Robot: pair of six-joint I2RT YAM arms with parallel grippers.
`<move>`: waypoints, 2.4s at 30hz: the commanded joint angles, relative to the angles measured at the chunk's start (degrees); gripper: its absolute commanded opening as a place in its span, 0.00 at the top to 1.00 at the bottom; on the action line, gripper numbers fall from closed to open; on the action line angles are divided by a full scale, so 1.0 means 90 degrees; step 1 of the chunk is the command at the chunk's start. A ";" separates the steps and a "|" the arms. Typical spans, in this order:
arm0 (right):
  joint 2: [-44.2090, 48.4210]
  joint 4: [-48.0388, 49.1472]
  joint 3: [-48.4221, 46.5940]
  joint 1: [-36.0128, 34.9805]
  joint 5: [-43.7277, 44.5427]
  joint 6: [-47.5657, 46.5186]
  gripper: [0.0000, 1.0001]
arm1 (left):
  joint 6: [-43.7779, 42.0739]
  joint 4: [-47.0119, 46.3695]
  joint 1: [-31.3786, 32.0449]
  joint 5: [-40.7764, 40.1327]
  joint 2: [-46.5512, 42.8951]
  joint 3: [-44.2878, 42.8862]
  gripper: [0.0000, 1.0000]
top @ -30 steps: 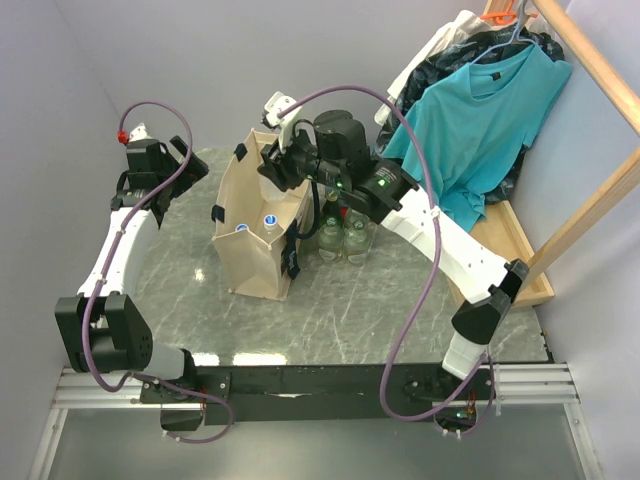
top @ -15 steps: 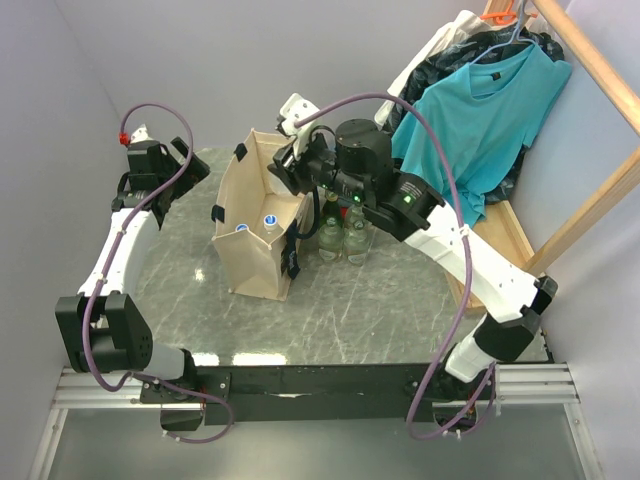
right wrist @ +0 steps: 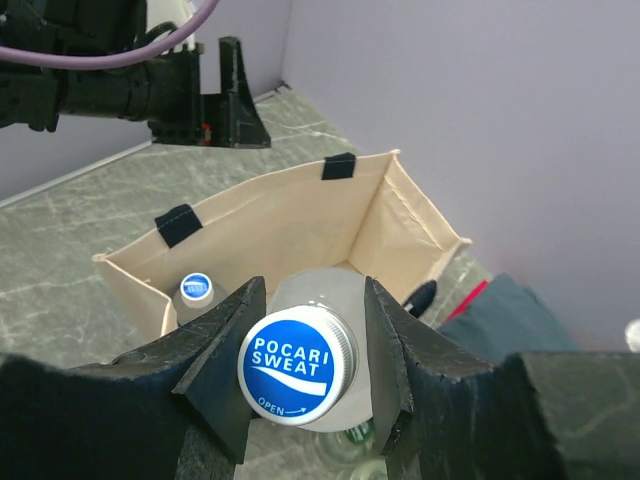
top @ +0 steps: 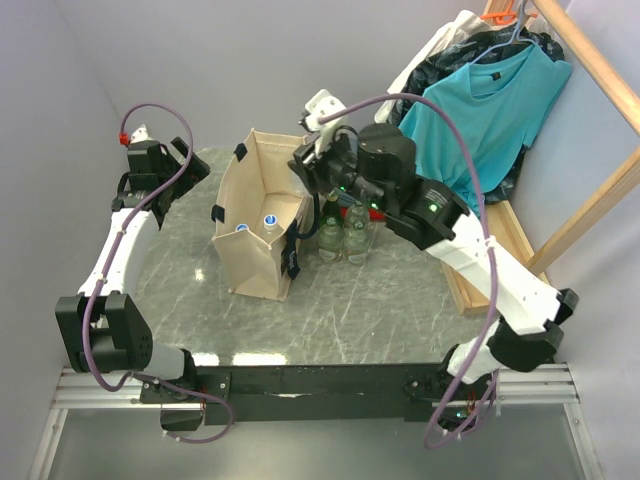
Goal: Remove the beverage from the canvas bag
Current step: Place the drink at the center of the board.
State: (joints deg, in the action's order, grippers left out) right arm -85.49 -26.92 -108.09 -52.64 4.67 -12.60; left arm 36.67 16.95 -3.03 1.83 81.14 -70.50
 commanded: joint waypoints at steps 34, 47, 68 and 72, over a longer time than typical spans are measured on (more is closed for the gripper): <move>0.2605 0.0364 0.1454 0.0019 0.2294 0.0707 1.00 | 0.0018 -0.0321 0.0112 0.0168 -0.0246 0.0070 0.04; 0.2624 -0.0397 0.1492 0.0224 0.1591 0.1390 1.00 | 0.0038 -0.0340 0.0209 0.0237 -0.0207 0.0079 0.04; 0.2927 0.0099 0.3035 0.0410 0.0380 0.2289 1.00 | 0.0018 -0.0331 0.0307 0.0149 -0.0227 0.0089 0.04; 0.2937 0.0529 0.3406 0.0478 0.0311 0.2406 1.00 | 0.0008 -0.0301 0.0307 0.0149 -0.0188 0.0070 0.04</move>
State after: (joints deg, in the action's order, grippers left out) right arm -62.13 -36.93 -77.87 -49.15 7.99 7.68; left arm 36.69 15.92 -0.54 3.20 81.14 -69.95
